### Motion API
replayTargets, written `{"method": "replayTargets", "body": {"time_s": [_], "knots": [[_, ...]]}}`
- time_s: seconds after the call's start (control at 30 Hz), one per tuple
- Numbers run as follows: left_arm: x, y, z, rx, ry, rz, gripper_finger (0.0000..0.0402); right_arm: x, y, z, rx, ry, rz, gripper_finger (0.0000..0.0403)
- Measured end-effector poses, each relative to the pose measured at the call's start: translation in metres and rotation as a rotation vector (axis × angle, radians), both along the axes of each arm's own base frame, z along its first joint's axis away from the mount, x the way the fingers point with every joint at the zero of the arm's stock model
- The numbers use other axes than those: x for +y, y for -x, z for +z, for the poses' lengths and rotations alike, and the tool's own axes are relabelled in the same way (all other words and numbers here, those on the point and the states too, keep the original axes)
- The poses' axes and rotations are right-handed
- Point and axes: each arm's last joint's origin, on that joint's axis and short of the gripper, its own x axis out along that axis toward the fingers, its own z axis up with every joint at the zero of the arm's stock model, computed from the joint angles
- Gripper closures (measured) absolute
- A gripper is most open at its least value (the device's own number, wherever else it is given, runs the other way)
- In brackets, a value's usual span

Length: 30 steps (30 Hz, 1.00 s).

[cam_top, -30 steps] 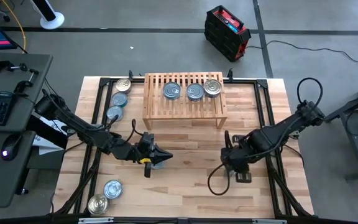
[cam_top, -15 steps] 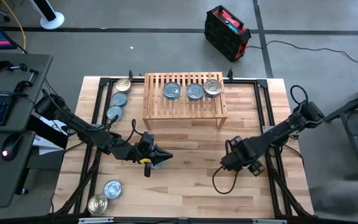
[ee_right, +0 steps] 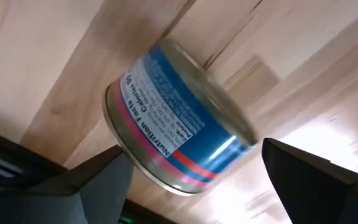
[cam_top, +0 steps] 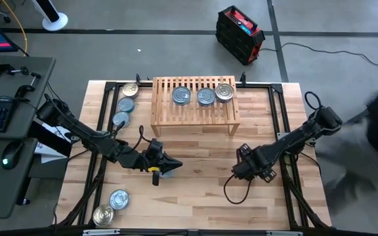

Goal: Stack canned seafood by type on shelf
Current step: Stack the pink tuna can on the other pink tuna can on the shelf

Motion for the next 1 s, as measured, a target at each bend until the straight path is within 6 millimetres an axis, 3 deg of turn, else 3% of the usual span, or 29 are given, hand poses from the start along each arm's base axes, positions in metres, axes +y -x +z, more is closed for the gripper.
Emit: {"method": "replayTargets", "body": {"time_s": [0.27,0.47,1.0], "knots": [[0.001,-0.001,0.0,0.0,-0.006,0.004,0.0401,-0.001,-0.009,0.029,-0.027,0.019,-0.079,0.0064],[0.001,-0.001,0.0,0.0,-0.015,0.003,0.0402,0.004,-0.012,0.046,-0.036,-0.02,-0.02,0.0064],[-0.012,0.006,-0.002,0.023,0.017,-0.075,0.0401,0.0,-0.001,0.006,0.042,-0.07,0.032,0.0068]]}}
